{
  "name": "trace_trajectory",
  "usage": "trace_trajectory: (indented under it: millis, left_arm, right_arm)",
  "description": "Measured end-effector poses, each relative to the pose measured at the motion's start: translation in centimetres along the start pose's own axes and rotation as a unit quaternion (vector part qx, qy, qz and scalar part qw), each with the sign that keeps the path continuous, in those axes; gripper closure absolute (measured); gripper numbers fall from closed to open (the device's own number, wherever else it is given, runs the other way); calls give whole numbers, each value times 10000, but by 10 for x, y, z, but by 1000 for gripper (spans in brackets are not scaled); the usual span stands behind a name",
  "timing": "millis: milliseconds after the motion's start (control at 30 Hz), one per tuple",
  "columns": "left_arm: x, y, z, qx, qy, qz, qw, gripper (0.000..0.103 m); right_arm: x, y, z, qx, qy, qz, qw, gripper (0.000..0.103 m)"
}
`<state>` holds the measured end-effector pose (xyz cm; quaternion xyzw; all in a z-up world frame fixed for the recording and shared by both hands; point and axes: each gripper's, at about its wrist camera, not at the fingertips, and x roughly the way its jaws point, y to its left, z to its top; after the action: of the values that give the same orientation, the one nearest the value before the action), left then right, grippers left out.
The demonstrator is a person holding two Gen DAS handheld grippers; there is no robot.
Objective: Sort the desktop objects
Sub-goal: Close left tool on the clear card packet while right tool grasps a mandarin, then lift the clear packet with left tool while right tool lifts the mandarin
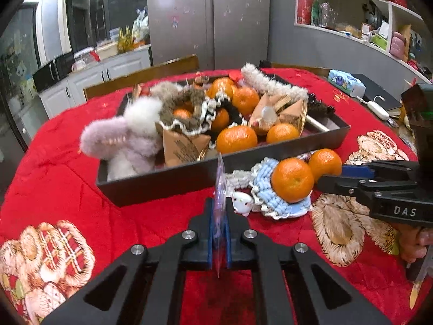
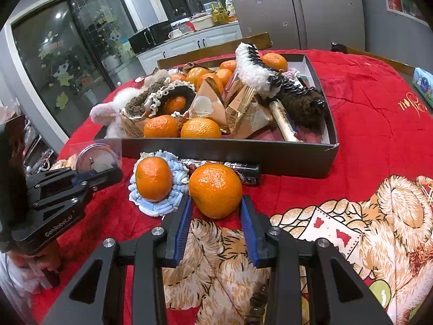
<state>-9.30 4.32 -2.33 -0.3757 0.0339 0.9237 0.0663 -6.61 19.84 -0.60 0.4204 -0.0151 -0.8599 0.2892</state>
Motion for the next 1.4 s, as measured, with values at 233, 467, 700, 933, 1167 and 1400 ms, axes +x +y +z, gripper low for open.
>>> trace_trajectory:
  millis: [233, 467, 700, 933, 1167, 1400]
  left_arm:
    - [-19, 1, 2, 129, -248, 173, 9995, 96]
    - [-34, -1, 5, 165, -438, 202, 9987, 96]
    - [-53, -2, 2, 128, -633, 427, 9970, 96]
    - [-72, -1, 6, 102, -989, 541, 9936, 96]
    - [-76, 3, 16, 1, -990, 447, 9941, 96]
    - [-83, 9, 38, -248, -952, 33, 9951, 96]
  right_arm:
    - [-6, 5, 3, -90, -121, -174, 9997, 70]
    - [-25, 13, 11, -154, -438, -182, 9988, 70]
    - [-43, 23, 12, -174, -672, -149, 9975, 70]
    - [-52, 29, 13, -251, -778, -109, 9966, 69]
    - [-64, 33, 23, -301, -958, -152, 9948, 69]
    - [-75, 43, 36, -360, -1108, -113, 9931, 69]
